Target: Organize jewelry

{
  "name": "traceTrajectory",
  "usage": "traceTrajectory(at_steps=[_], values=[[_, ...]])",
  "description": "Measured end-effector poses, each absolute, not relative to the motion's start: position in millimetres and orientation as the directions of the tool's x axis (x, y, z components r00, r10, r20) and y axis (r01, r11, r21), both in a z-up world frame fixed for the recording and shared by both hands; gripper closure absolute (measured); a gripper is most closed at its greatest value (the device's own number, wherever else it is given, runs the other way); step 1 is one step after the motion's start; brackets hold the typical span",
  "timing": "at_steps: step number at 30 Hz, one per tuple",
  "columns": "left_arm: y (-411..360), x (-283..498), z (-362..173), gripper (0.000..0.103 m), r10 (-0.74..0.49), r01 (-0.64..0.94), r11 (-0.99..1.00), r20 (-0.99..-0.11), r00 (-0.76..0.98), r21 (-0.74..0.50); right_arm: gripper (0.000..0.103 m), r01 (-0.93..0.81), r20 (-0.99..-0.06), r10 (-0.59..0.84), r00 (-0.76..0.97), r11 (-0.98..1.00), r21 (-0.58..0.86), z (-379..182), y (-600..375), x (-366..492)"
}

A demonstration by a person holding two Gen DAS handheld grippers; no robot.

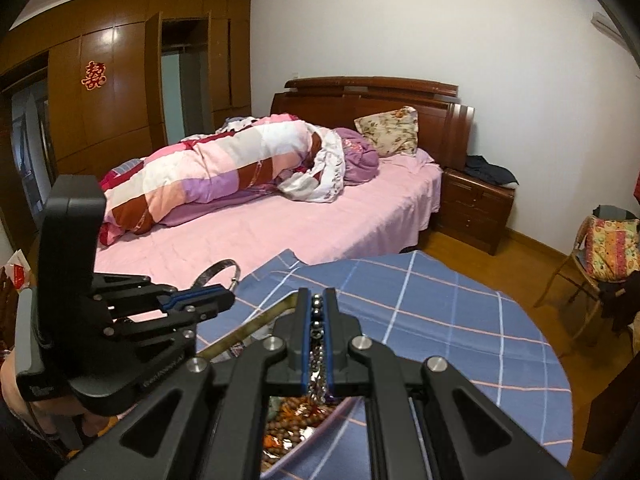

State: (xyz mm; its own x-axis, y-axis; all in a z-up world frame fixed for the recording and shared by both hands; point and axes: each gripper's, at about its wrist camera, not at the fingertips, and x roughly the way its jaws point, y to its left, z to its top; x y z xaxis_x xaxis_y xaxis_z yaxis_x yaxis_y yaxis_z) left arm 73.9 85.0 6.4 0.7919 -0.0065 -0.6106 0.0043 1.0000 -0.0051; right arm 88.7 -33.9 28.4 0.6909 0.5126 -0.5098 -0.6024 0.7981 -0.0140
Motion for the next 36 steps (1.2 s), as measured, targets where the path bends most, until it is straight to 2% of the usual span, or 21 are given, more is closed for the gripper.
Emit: traceTrajectory(at_steps=[17, 30, 34, 36], values=[[90, 89, -29, 0.099, -0.017, -0.003, 1.0, -0.679, 0.734, -0.028, 0.095, -0.594, -0.605, 0.493, 0.625, 0.803, 0.041, -17, -20, 107], [91, 93, -35, 0.098, -0.008, -0.007, 1.0, -0.686, 0.728, -0.019, 0.095, -0.586, -0.648, 0.47, 0.599, 0.809, 0.044, -34, -16, 113], [90, 95, -36, 0.098, -0.021, 0.0, 1.0, -0.695, 0.718, -0.03, 0.094, -0.574, -0.661, 0.46, 0.592, 0.817, 0.055, -42, -17, 118], [90, 97, -38, 0.096, -0.022, -0.002, 0.999, -0.703, 0.711, -0.033, 0.09, -0.569, -0.664, 0.461, 0.589, 0.82, 0.065, -45, -20, 121]])
